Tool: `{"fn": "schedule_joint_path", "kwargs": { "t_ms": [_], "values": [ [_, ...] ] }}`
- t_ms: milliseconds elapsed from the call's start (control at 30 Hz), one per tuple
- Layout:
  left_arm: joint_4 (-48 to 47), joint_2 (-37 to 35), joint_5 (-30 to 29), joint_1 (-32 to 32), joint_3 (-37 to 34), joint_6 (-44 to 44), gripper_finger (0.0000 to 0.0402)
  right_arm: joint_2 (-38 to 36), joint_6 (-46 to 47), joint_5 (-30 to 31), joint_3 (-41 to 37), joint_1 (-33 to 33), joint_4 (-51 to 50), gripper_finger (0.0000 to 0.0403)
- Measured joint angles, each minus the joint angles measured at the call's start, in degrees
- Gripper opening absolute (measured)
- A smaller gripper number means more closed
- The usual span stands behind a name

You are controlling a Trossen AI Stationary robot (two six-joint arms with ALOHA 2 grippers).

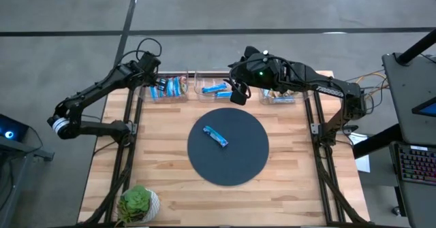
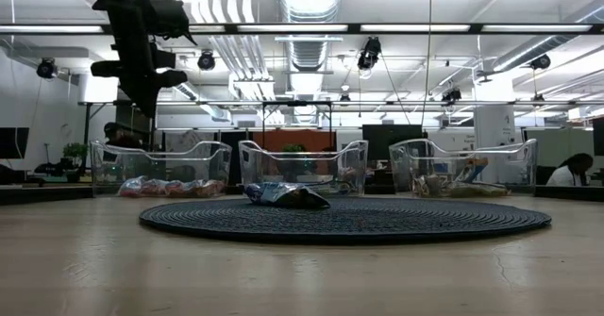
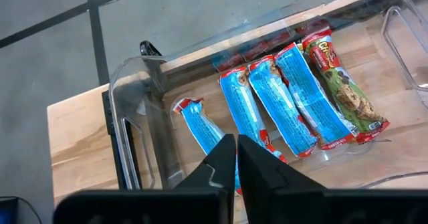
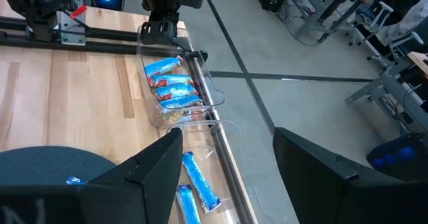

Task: Pick and place Granola Bars by type
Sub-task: Put the blue granola bar into the middle transparent bin

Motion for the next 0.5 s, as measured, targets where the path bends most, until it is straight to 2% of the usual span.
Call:
{"fn": "schedule_joint_path", "kwargs": {
  "t_ms": [400, 500],
  "values": [
    [-0.05, 0.0, 0.04, 0.0, 0.03, -0.02, 0.0, 0.0, 0.02, 0.0, -0.02, 0.02, 0.0, 0.0224],
    [-0.5, -0.16, 1.99, -0.07, 0.93, -0.11, 0.0, 0.01, 0.04, 0.02, 0.0, 0.02, 0.0, 0.0224]
  ]
}}
